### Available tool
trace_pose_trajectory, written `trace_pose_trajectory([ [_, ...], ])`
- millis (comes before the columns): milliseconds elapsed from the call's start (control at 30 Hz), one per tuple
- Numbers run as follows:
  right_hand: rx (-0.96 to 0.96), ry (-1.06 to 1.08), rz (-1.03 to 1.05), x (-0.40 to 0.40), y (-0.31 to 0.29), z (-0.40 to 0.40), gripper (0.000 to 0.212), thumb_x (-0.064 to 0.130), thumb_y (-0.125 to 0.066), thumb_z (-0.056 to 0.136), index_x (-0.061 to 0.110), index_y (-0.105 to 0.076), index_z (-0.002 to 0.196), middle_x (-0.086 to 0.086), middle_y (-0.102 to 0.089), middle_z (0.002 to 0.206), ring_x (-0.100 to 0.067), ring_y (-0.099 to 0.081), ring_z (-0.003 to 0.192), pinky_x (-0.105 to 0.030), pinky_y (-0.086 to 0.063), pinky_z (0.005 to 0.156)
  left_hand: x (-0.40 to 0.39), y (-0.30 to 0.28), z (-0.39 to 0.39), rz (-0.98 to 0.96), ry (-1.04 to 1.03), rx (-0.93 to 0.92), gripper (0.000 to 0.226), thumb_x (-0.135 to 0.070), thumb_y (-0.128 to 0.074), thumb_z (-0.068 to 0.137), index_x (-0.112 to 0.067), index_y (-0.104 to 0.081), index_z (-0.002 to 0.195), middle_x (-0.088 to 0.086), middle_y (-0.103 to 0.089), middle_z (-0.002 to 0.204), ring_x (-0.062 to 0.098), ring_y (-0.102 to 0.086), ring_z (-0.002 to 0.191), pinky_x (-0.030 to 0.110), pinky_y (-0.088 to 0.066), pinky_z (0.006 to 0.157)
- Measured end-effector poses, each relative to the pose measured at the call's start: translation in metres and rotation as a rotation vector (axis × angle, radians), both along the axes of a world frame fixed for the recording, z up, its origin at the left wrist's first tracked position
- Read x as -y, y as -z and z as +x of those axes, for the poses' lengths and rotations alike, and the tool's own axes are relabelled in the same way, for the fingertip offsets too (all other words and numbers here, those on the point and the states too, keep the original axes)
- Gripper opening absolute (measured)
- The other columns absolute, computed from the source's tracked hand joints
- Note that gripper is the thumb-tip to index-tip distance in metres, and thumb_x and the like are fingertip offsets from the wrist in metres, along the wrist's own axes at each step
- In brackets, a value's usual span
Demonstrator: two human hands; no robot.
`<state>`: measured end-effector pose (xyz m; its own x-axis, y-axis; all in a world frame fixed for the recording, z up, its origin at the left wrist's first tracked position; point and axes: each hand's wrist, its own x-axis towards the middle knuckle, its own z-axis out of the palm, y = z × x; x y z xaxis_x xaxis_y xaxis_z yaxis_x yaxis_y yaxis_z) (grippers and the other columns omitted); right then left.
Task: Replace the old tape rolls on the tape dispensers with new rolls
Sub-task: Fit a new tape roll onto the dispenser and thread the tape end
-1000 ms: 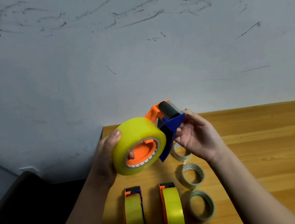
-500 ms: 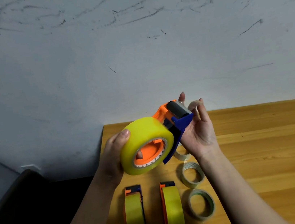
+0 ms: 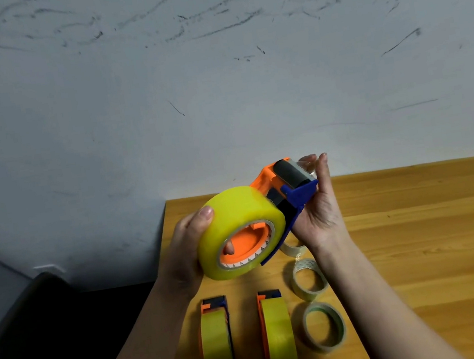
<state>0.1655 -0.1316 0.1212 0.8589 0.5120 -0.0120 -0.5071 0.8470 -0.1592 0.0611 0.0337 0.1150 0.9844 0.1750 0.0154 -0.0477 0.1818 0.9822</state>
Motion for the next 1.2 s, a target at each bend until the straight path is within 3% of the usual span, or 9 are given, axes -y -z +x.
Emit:
trace_pose_trajectory([
  [133,-0.020,-0.014,-0.010,0.000,-0.006,-0.004,0.039,0.023,-0.091,0.056,0.018,-0.071,0.089,0.005,-0.063,0.102,-0.011,-0.055,0.111,-0.029,-0.024,0.118,0.000,0.000,0.000,-0.006,0.023,-0.003,0.050,-0.065,-0.063,0.066,-0.016,-0.063,0.056,0.007,-0.058,0.049,0.022,-0.055,0.050,0.034,-0.049,0.069],
  [233,-0.035,0.084,-0.121,0.000,-0.012,-0.006,0.029,0.024,-0.077,0.069,0.017,-0.072,0.097,0.004,-0.066,0.092,-0.015,-0.069,0.084,-0.032,-0.053,0.087,0.000,0.000,0.000,-0.010,0.021,0.010,0.058,-0.073,-0.067,0.059,-0.016,-0.063,0.055,0.006,-0.058,0.049,0.020,-0.055,0.049,0.029,-0.050,0.064],
  [333,-0.011,0.109,-0.212,-0.001,-0.011,-0.004,0.015,0.026,-0.064,0.087,0.021,-0.064,0.102,0.004,-0.061,0.086,-0.015,-0.068,0.075,-0.031,-0.056,0.069,0.000,-0.001,0.000,-0.006,0.013,0.020,0.059,-0.074,-0.067,0.056,-0.016,-0.064,0.057,0.006,-0.059,0.050,0.021,-0.056,0.051,0.028,-0.051,0.064],
  [567,0.030,0.230,-0.435,-0.002,-0.006,0.000,0.050,0.031,-0.070,0.083,0.018,-0.056,0.129,-0.003,-0.061,0.119,-0.018,-0.069,0.086,-0.034,-0.057,0.067,0.001,-0.001,0.000,-0.039,0.033,0.022,0.060,-0.075,-0.069,0.054,-0.015,-0.065,0.057,0.006,-0.059,0.049,0.017,-0.056,0.047,0.024,-0.050,0.057],
  [767,0.012,0.371,-0.478,0.000,0.001,-0.002,0.027,0.029,-0.078,0.069,0.017,-0.065,0.090,-0.013,-0.058,0.103,-0.031,-0.053,0.097,-0.050,-0.042,0.097,0.001,-0.003,-0.002,-0.018,0.011,0.009,0.060,-0.075,-0.068,0.055,-0.015,-0.063,0.058,0.007,-0.059,0.050,0.019,-0.056,0.049,0.027,-0.050,0.060],
  [900,0.061,0.393,-0.592,0.001,0.001,-0.002,0.024,0.042,-0.084,0.058,0.023,-0.072,0.066,-0.005,-0.056,0.077,-0.018,-0.046,0.065,-0.033,-0.039,0.065,0.001,-0.003,-0.002,-0.020,0.000,0.003,0.060,-0.074,-0.068,0.056,-0.014,-0.063,0.060,0.008,-0.059,0.051,0.020,-0.055,0.049,0.026,-0.049,0.059],
  [1000,0.069,0.341,-0.678,0.006,-0.006,-0.004,0.028,0.041,-0.072,0.070,0.014,-0.068,0.074,-0.005,-0.053,0.074,-0.011,-0.038,0.056,-0.018,-0.034,0.046,-0.001,-0.005,-0.003,0.001,-0.030,-0.010,0.054,-0.068,-0.066,0.062,-0.014,-0.064,0.063,0.011,-0.060,0.053,0.027,-0.057,0.055,0.032,-0.051,0.065],
  [1100,-0.006,0.237,-0.625,0.012,-0.008,-0.001,0.036,0.044,-0.057,0.088,0.009,-0.064,0.086,-0.003,-0.060,0.074,-0.011,-0.044,0.058,-0.014,-0.031,0.039,-0.003,-0.008,-0.006,0.030,-0.050,-0.015,0.054,-0.057,-0.058,0.066,-0.006,-0.065,0.081,0.030,-0.060,0.070,0.043,-0.058,0.071,0.040,-0.051,0.072],
  [1200,-0.045,0.089,-0.594,0.018,-0.012,0.006,0.040,0.046,-0.065,0.081,0.007,-0.064,0.088,-0.005,-0.063,0.082,-0.011,-0.051,0.061,-0.015,-0.038,0.046,-0.005,-0.013,-0.008,0.069,-0.053,-0.008,0.048,-0.058,-0.061,0.061,-0.012,-0.063,0.074,0.013,-0.061,0.056,0.031,-0.058,0.060,0.033,-0.051,0.064],
])
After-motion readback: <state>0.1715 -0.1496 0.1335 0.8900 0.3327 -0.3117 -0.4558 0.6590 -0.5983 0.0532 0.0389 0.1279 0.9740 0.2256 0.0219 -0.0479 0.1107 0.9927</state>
